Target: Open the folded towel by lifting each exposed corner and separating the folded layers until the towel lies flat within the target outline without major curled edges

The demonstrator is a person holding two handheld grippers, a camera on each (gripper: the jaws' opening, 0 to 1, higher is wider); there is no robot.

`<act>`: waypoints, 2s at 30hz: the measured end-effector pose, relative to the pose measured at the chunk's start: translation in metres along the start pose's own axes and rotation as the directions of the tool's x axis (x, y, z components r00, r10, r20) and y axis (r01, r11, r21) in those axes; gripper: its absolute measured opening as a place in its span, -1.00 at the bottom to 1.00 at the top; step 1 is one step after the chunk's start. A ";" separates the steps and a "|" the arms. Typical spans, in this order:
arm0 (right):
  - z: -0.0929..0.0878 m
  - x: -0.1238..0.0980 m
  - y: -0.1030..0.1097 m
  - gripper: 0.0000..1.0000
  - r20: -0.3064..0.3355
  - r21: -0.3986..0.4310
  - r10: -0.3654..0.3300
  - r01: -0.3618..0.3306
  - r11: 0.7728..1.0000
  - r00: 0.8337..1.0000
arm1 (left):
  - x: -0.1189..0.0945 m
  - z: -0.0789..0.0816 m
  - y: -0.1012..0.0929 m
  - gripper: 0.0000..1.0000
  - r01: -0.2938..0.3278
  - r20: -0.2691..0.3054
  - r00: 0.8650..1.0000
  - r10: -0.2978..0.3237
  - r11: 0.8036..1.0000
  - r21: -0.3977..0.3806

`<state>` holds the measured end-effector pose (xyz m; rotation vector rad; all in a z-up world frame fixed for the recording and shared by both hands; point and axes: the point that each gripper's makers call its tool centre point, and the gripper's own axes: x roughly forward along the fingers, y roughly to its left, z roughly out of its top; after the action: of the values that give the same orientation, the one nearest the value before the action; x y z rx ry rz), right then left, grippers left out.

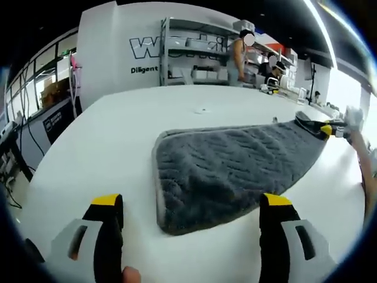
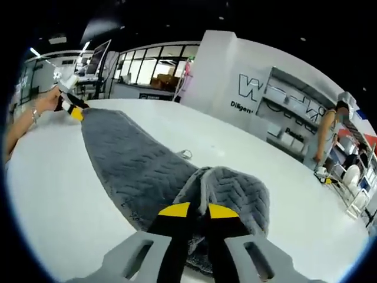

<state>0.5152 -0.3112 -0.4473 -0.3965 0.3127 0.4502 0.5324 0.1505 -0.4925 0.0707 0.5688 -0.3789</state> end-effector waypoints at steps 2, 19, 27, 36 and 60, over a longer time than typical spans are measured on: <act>0.003 -0.004 -0.013 -0.90 0.022 0.029 -0.055 0.054 0.998 0.998 | 0.000 0.000 0.000 0.90 0.001 0.000 1.000 -0.001 1.000 0.001; -0.049 -0.088 -0.155 -0.90 -0.072 0.177 -0.592 0.594 0.785 0.803 | -0.002 -0.001 0.000 0.88 0.006 0.001 1.000 -0.006 1.000 -0.019; -0.063 -0.092 -0.176 -0.86 -0.111 0.014 -0.686 0.691 0.723 0.719 | -0.002 0.000 0.000 0.88 0.005 0.005 1.000 -0.005 1.000 -0.019; -0.092 -0.107 -0.191 -0.38 -0.227 -0.034 -0.743 0.757 0.652 0.630 | -0.003 0.000 -0.002 0.87 0.008 0.008 1.000 -0.008 1.000 -0.021; -0.089 -0.087 -0.166 0.99 -0.215 0.237 -0.615 0.651 0.721 0.759 | -0.009 0.015 -0.010 0.94 0.034 0.077 0.996 -0.034 0.999 0.002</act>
<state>0.5018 -0.5181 -0.4425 -0.2105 0.3346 -0.3094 0.5298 0.1415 -0.4749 0.0466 0.4942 -0.4134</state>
